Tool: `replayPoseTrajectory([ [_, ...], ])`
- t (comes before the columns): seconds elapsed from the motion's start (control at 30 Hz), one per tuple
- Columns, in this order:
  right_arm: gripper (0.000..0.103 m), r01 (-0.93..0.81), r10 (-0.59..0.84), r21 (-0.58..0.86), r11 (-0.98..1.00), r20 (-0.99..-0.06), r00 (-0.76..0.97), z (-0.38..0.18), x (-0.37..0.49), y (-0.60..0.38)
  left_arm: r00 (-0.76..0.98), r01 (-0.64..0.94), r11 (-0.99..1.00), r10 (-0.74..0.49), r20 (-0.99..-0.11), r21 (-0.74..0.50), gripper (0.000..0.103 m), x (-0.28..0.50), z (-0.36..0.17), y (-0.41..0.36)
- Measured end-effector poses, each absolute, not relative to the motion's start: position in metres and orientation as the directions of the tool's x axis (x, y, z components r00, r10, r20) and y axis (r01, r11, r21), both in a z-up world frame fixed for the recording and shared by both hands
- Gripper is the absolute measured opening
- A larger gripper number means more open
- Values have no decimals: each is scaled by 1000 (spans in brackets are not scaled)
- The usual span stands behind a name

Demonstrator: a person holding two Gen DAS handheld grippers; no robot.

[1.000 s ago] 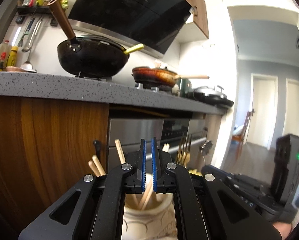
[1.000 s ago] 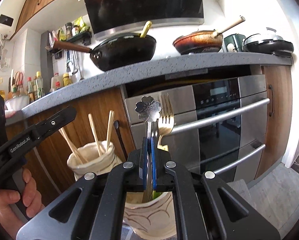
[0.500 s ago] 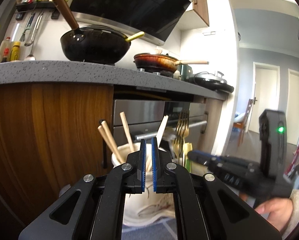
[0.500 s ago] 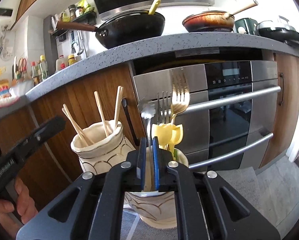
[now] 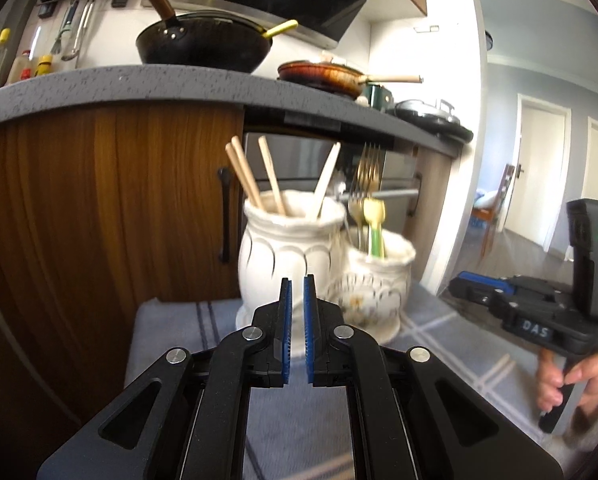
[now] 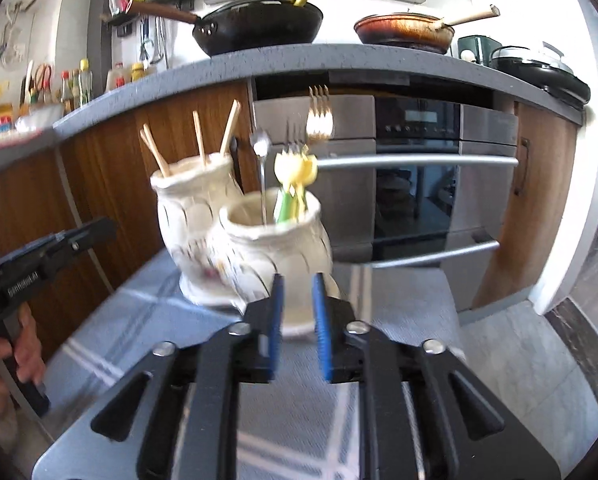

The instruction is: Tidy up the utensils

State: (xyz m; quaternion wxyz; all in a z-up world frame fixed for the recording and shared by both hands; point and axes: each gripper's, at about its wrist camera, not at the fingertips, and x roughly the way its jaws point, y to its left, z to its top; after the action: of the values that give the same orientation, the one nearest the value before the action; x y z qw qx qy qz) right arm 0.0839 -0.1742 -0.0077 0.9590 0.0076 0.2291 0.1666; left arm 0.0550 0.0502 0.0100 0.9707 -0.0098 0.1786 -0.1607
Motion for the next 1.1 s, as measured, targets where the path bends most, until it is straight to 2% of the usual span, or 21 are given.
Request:
replayPoseTrajectory([
  [0.03, 36, -314, 319, 87, 945, -437, 841, -9, 81, -175, 888, 303, 951, -307, -342, -66, 20, 52, 8, 50],
  [0.07, 40, -309, 312, 79, 948, -435, 845, -12, 77, -177, 893, 296, 954, -297, -337, -58, 32, 49, 7, 50],
  [0.13, 50, -297, 293, 53, 953, -408, 865, -13, 66, -181, 904, 282, 958, -283, -321, -50, 48, 42, 6, 51],
  [0.23, 68, -303, 296, 38, 952, -355, 887, -12, 53, -185, 913, 279, 960, -277, -301, -37, 57, 34, 4, 52],
  [0.3, 75, -299, 289, 20, 954, -322, 902, -11, 47, -187, 920, 278, 961, -270, -282, -15, 61, 28, 1, 51],
  [0.47, 82, -279, 277, 33, 960, -274, 921, -9, 38, -192, 932, 269, 963, -255, -259, 19, 72, 15, -6, 54],
  [0.73, 95, -267, 261, 4, 964, -219, 940, -9, 29, -191, 941, 251, 968, -240, -238, 17, 80, 9, -7, 60],
  [0.97, 97, -269, 265, 5, 963, -181, 947, -9, 22, -192, 948, 247, 968, -233, -218, 41, 90, 5, -7, 57],
  [1.1, 97, -268, 264, -7, 963, -152, 952, -8, 17, -190, 950, 244, 969, -230, -213, 45, 91, 4, -7, 57],
])
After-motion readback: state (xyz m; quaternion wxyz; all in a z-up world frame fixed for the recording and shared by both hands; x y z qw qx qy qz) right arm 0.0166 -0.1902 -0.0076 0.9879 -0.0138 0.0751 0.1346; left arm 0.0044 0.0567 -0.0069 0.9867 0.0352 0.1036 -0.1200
